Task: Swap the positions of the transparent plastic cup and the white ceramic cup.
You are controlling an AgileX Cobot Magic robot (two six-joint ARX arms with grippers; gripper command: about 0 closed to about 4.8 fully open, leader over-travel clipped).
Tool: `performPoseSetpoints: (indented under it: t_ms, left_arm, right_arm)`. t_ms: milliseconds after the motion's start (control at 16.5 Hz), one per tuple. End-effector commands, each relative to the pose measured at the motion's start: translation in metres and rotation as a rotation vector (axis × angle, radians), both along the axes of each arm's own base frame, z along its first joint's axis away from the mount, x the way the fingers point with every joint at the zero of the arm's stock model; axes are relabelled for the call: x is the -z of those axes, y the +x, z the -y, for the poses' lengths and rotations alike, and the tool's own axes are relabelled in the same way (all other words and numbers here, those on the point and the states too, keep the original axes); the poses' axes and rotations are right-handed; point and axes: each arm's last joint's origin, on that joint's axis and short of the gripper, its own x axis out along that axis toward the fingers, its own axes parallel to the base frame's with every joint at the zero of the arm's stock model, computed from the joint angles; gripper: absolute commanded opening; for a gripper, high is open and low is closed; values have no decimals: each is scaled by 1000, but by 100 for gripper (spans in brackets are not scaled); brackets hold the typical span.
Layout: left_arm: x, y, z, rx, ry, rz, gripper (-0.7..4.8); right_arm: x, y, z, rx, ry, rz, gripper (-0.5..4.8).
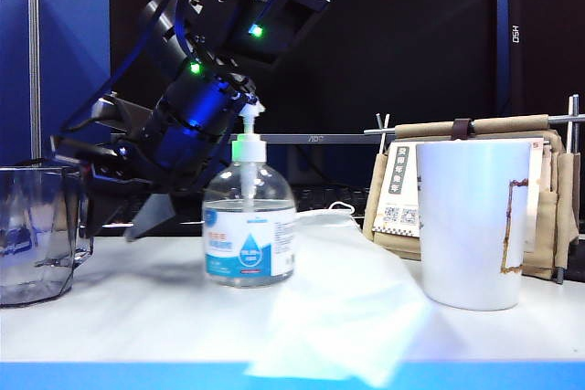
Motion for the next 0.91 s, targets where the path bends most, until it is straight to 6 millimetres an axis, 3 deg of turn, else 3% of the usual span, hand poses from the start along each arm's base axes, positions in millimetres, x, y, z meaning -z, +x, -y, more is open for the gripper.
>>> performPoseSetpoints:
  t_ms: [61, 425, 667, 789, 910]
  left_arm:
    - [0, 0, 0, 3, 22, 0, 79]
    - [0, 0, 0, 6, 43, 3, 79]
    - [0, 0, 0, -1, 46, 4, 79]
    - [0, 0, -1, -30, 62, 5, 79]
    - [-1, 0, -2, -58, 64, 15, 79]
  right_arm:
    - [-14, -1, 3, 58, -26, 55, 263]
    - [-25, -1, 4, 60, -8, 97, 260]
    - [-50, -2, 9, 99, 24, 160, 140]
    - [-73, -4, 14, 161, 41, 239, 133]
    - [-105, -11, 23, 155, 78, 306, -1]
